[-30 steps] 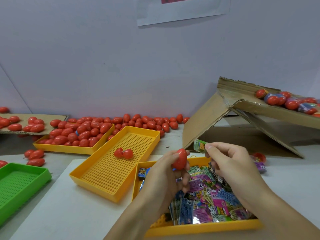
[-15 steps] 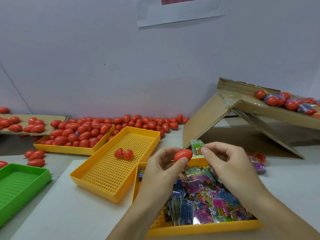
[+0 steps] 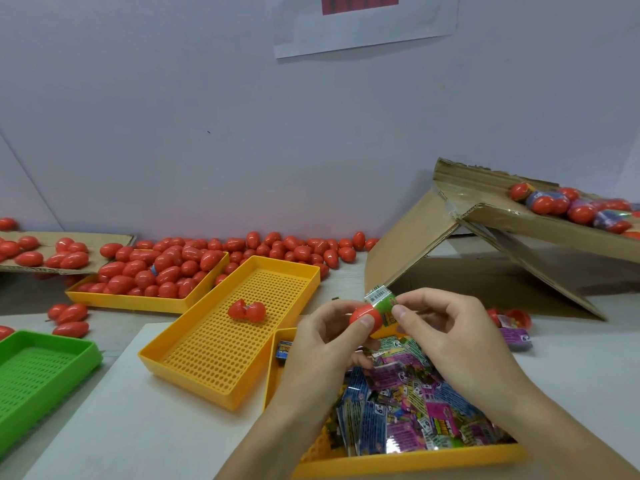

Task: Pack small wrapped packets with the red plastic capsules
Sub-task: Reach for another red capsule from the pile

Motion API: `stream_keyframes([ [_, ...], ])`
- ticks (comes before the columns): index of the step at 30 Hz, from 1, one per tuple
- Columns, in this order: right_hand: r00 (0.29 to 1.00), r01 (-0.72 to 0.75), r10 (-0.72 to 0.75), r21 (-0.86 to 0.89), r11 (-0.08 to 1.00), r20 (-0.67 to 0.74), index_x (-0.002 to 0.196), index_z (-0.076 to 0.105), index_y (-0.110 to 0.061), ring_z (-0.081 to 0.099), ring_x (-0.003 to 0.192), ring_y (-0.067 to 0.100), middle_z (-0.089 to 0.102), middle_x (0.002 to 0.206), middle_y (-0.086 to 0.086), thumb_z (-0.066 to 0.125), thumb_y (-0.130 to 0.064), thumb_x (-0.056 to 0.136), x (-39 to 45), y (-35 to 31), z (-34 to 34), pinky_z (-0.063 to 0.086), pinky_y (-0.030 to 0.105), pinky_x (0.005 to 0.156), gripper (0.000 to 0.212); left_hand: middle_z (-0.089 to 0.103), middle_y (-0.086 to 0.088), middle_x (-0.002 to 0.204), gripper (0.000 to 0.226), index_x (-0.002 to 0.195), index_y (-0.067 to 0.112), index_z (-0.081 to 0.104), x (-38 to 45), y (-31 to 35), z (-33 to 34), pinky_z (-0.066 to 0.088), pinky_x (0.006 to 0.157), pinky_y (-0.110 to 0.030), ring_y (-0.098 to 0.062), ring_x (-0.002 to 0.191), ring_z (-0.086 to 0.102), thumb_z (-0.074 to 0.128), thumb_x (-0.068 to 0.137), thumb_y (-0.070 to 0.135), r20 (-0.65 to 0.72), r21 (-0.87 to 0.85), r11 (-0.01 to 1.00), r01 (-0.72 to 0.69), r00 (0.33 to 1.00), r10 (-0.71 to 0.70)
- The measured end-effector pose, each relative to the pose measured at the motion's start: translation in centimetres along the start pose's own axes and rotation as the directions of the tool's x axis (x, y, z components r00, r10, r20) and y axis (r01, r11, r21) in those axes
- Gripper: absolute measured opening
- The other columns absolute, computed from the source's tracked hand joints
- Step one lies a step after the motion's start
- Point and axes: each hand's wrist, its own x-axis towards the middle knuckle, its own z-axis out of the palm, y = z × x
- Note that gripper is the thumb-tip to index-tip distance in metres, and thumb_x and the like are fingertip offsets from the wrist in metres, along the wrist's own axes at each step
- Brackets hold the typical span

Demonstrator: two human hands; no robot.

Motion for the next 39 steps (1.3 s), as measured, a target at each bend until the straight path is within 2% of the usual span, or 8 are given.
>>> stream_keyframes([
  [7, 1.0, 0.016, -0.016, 0.064, 0.998, 0.001, 0.093, 0.071, -0.029, 0.072, 0.081, 0.001, 0.074, 0.087, -0.018, 0.067, -0.014, 0.091, 0.0, 0.1, 0.2, 0.053, 0.011, 0.067, 0.015, 0.074, -0.002, 0.091, 0.014, 0.092, 0.027, 0.075, 0.0, 0.0, 0.1, 0.054, 0.064, -0.027, -0.022, 0.079, 0.07, 0.079, 0.08, 0.034, 0.01, -0.011, 1.0, 0.013, 1.0, -0.013],
  [10, 0.999, -0.038, 0.034, 0.142, 0.989, 0.029, 0.104, 0.066, -0.026, 0.074, 0.08, 0.007, 0.075, 0.09, -0.014, 0.068, -0.012, 0.091, 0.1, 0.2, 0.2, 0.057, 0.017, 0.066, 0.019, 0.074, -0.004, 0.09, 0.014, 0.092, 0.027, 0.076, -0.1, 0.1, 0.0, 0.054, 0.064, -0.027, -0.021, 0.079, 0.069, 0.075, 0.079, 0.032, 0.019, -0.025, 1.0, 0.011, 1.0, -0.011],
  [13, 0.992, -0.099, 0.084, 0.169, 0.981, 0.097, 0.116, 0.059, -0.033, 0.075, 0.086, 0.011, 0.076, 0.095, -0.01, 0.069, -0.013, 0.09, 0.1, 0.1, -0.1, 0.061, 0.027, 0.073, 0.035, 0.074, -0.005, 0.091, 0.015, 0.093, 0.03, 0.075, -0.1, 0.1, 0.1, 0.055, 0.066, -0.03, -0.021, 0.08, 0.069, 0.074, 0.078, 0.034, 0.02, -0.011, 1.0, 0.011, 1.0, -0.011],
  [16, 0.983, -0.131, 0.108, 0.156, 0.979, 0.148, 0.122, 0.06, -0.035, 0.074, 0.092, 0.01, 0.075, 0.101, -0.008, 0.07, -0.012, 0.089, 0.2, 0.2, -0.5, 0.06, 0.029, 0.079, 0.041, 0.073, -0.004, 0.09, 0.01, 0.094, 0.027, 0.075, -0.1, 0.0, 0.0, 0.054, 0.066, -0.03, -0.021, 0.08, 0.068, 0.073, 0.084, 0.029, 0.024, 0.024, 1.0, 0.018, 1.0, -0.019],
  [22, 0.978, -0.118, 0.09, 0.142, 0.983, 0.188, 0.114, 0.07, -0.031, 0.071, 0.093, 0.005, 0.074, 0.099, -0.01, 0.066, -0.042, 0.082, 0.0, 0.0, -0.7, 0.059, 0.024, 0.068, 0.034, 0.073, -0.006, 0.09, 0.013, 0.102, 0.022, 0.072, -0.2, 0.1, 0.1, 0.053, 0.068, -0.028, -0.017, 0.076, 0.066, 0.071, 0.089, 0.026, 0.05, 0.129, 0.992, 0.001, 0.999, -0.008],
  [26, 0.99, -0.08, 0.074, 0.051, 0.995, 0.118, 0.106, 0.072, -0.029, 0.07, 0.091, 0.001, 0.074, 0.094, -0.017, 0.066, -0.033, 0.091, 0.0, 0.2, -0.2, 0.056, 0.019, 0.068, 0.017, 0.071, 0.0, 0.083, 0.014, 0.103, 0.021, 0.071, -0.3, 0.1, 0.2, 0.053, 0.065, -0.023, -0.011, 0.07, 0.063, 0.07, 0.09, 0.025, 0.054, 0.174, 0.985, -0.007, 0.999, -0.002],
  [31, 0.994, -0.066, 0.063, 0.033, 0.997, 0.093, 0.106, 0.071, -0.03, 0.069, 0.093, 0.0, 0.073, 0.096, -0.017, 0.066, -0.032, 0.09, 0.1, 0.5, -0.2, 0.055, 0.018, 0.071, 0.017, 0.069, 0.002, 0.075, 0.019, 0.106, 0.022, 0.068, -0.4, 0.3, 0.2, 0.051, 0.063, -0.019, -0.008, 0.062, 0.062, 0.072, 0.088, 0.026, 0.024, 0.198, 0.98, -0.017, 1.0, 0.012],
  [39, 0.993, -0.057, 0.052, 0.043, 0.997, 0.11, 0.107, 0.071, -0.03, 0.069, 0.091, 0.002, 0.073, 0.095, -0.016, 0.067, -0.032, 0.089, 0.1, 0.5, -0.3, 0.055, 0.019, 0.069, 0.018, 0.069, -0.002, 0.076, 0.023, 0.107, 0.015, 0.063, -0.6, 0.7, 0.4, 0.052, 0.064, -0.019, -0.008, 0.063, 0.064, 0.074, 0.087, 0.019, 0.019, 0.175, 0.984, 0.022, 0.999, -0.026],
])
